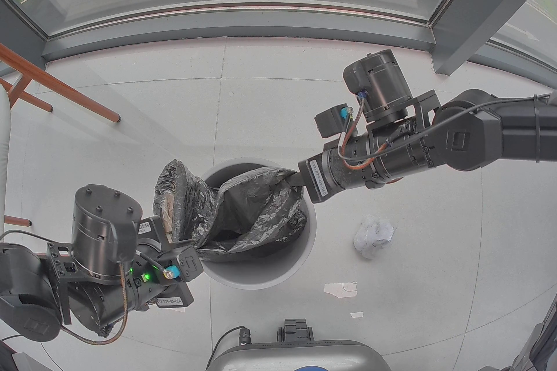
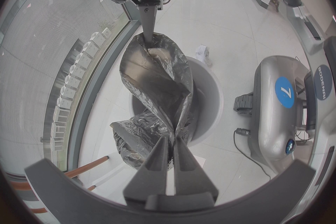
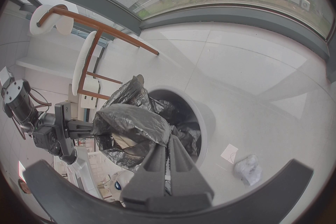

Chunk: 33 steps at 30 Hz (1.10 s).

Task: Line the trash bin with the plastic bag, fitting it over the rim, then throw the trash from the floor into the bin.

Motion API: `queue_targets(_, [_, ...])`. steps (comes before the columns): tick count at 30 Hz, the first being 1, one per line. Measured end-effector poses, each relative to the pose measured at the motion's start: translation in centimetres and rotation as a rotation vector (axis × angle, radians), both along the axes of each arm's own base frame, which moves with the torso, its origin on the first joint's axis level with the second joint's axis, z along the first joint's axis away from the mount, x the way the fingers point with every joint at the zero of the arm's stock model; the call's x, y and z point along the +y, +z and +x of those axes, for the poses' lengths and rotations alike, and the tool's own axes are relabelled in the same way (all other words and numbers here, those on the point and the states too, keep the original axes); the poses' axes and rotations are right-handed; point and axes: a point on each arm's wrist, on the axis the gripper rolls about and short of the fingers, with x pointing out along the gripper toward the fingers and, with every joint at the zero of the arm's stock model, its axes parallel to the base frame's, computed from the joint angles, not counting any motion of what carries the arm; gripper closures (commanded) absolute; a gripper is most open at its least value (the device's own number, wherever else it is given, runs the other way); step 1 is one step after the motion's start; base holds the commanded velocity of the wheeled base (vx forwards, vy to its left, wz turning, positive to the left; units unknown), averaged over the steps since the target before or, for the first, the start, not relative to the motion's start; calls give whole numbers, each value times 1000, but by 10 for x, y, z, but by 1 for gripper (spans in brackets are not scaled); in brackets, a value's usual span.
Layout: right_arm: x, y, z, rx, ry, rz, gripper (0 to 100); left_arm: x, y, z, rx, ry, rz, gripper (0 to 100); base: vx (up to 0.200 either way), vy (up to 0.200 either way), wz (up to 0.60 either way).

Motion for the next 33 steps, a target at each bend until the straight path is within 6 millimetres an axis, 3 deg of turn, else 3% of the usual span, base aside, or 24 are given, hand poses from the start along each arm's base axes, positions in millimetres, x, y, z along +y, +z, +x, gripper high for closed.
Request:
queue_targets(14, [-19,-13,-11,52,-19,-43,100,-13,-18,-1,38,20,10,100,0,0,0])
queue_targets(15, [-19,-13,-12,54,-19,-46,100,-14,-19,-3,40,25,10,0,0,0,0])
queue_targets(21, [-21,-17,-13,46,-20,-40,100,-20,-27,-16,66,25,3,0,0,0,0])
queue_targets(28, [-24,-27,-21,70,-9,-64,100,-35,-32,-32,124,89,-150,0,0,0,0])
queue_targets(33, [-25,-30,-26,79,-3,-72,100,-44,-28,-32,114,109,-193,0,0,0,0])
